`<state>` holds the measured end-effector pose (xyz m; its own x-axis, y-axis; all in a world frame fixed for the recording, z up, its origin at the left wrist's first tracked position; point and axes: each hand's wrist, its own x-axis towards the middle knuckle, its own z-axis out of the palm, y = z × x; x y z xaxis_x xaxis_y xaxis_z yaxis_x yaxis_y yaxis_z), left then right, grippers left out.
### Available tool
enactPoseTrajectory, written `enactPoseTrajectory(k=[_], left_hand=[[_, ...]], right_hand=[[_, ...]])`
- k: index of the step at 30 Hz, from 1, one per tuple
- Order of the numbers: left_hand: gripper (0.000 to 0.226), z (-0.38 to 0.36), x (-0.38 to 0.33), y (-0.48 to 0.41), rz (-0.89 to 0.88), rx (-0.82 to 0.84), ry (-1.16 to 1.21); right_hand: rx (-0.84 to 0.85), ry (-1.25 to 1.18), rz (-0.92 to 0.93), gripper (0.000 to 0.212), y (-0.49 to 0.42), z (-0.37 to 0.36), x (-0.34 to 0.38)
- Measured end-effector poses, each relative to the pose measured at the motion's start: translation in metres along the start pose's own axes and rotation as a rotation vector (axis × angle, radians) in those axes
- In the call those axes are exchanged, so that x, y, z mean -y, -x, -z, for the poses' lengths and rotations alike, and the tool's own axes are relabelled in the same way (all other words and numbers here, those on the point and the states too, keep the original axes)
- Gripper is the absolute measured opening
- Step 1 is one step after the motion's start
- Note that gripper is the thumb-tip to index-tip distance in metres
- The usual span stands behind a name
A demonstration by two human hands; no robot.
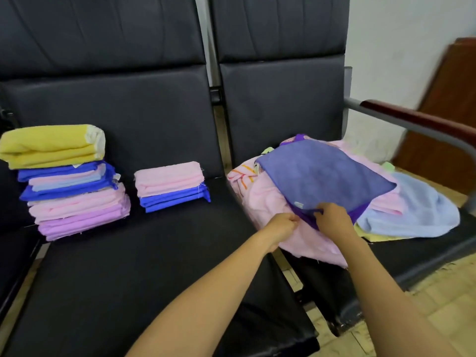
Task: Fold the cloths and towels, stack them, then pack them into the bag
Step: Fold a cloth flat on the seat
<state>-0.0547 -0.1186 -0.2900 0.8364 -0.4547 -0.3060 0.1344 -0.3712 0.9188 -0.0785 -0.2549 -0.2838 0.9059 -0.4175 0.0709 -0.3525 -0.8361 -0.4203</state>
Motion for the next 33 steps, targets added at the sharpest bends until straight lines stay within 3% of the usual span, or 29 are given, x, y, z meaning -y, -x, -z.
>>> enactPoseTrajectory(k=[4, 6, 9, 12, 14, 16, 19, 23, 28, 31, 33], left_hand=[[0.040, -0.002, -0.001, -0.004, 0.014, -0.092, 0.036], [0.060, 0.005, -0.006, -0.002, -0.011, -0.217, 0.044], [0.075, 0.020, -0.020, 0.009, -0.196, -0.351, -0.058], [0.045, 0.046, -0.026, 0.018, -0.309, -0.411, -0.126], [0.026, 0.071, -0.019, 0.024, -0.280, -0.412, -0.164], [0.007, 0.100, -0.005, 0.037, -0.231, -0.443, -0.044], [0.008, 0.150, 0.024, 0.075, -0.202, -0.555, -0.047], [0.014, 0.211, 0.041, 0.140, -0.264, -0.720, -0.056], [0.019, 0.246, 0.045, 0.227, -0.357, -0.767, -0.020], [0.024, 0.265, 0.053, 0.268, -0.334, -0.714, 0.135], [0.045, 0.280, 0.062, 0.293, -0.281, -0.572, 0.234]], right_hand=[[-0.117, -0.244, 0.069, 0.022, 0.008, 0.011, 0.009], [-0.184, -0.472, 0.131, 0.018, 0.015, 0.021, 0.021], [-0.186, -0.707, 0.252, 0.017, 0.028, 0.039, 0.042], [-0.100, -0.865, 0.336, 0.017, 0.038, 0.043, 0.065], [-0.037, -1.060, 0.330, 0.022, 0.042, 0.043, 0.083], [0.015, -1.254, 0.277, 0.026, 0.048, 0.043, 0.101], [0.125, -1.466, 0.140, 0.027, 0.056, 0.041, 0.124], [0.299, -1.353, 0.141, 0.027, 0.064, 0.030, 0.153], [0.241, -1.198, 0.281, 0.022, 0.089, 0.022, 0.182], [0.223, -1.042, 0.341, 0.019, 0.099, 0.018, 0.193], [0.212, -0.959, 0.327, 0.021, 0.103, 0.017, 0.195]])
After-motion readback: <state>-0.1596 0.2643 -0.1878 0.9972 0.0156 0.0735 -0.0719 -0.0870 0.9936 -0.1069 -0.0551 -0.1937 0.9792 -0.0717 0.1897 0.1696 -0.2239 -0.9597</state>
